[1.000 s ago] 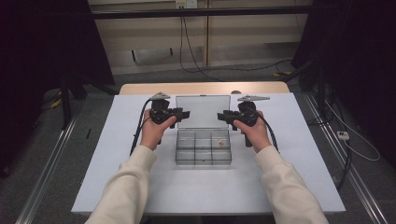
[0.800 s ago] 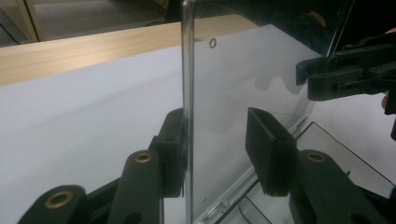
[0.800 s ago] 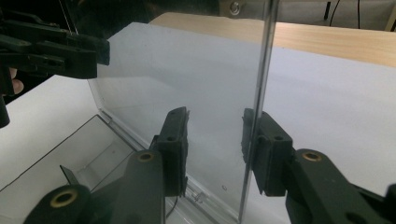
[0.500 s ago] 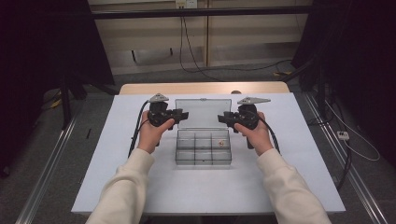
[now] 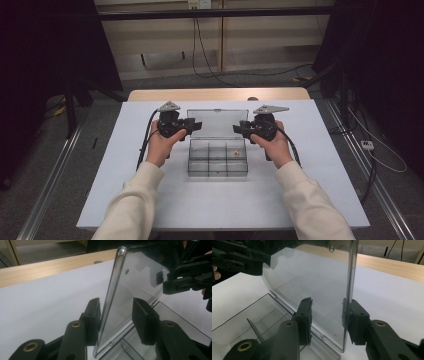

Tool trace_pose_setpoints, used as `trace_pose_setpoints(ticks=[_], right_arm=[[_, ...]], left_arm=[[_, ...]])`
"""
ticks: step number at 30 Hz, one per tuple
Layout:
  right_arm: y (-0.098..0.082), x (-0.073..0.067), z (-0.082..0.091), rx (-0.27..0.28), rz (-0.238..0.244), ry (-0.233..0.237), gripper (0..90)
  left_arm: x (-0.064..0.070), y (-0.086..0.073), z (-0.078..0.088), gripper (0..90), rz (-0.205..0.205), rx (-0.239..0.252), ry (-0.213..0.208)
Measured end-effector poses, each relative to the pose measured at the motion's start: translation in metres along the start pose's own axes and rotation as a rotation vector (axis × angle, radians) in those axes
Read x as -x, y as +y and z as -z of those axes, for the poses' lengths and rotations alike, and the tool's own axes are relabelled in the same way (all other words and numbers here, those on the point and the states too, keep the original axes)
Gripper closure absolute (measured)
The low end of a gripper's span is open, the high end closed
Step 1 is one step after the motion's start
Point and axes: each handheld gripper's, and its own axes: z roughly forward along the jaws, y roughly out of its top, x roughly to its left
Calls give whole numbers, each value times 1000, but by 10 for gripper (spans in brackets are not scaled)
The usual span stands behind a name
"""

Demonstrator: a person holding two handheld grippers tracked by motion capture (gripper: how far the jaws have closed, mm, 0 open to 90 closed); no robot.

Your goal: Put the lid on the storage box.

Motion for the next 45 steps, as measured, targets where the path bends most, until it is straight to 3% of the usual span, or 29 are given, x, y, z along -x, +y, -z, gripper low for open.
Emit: trace_pose_setpoints(ticks=[17,45], right_arm=[[-5,-8,9,1,38,3,596],[-10,-12,21,20,38,15,592]], left_arm=[[8,-5,7,548,-13,0,-22],[15,-14,15,538,-40,-5,-25]])
